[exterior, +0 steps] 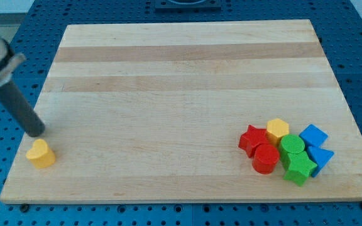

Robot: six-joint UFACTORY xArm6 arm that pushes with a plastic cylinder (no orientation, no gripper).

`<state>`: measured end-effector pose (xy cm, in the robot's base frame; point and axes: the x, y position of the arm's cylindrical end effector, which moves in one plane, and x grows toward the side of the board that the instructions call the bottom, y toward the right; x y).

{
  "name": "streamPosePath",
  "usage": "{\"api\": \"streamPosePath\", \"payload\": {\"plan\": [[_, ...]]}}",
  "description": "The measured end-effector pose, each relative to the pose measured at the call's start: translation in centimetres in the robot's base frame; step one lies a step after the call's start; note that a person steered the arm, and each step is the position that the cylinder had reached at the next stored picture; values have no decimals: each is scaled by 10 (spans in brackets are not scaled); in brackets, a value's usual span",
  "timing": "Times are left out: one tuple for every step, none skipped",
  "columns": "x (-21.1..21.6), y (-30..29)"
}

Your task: Push the yellow heart parallel to the red blocks

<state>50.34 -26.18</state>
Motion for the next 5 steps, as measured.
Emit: {"api": "streamPosePath", "payload": {"plan": [[4, 41], [-13, 2], [-20, -41], [-5, -43], [30, -32]]}}
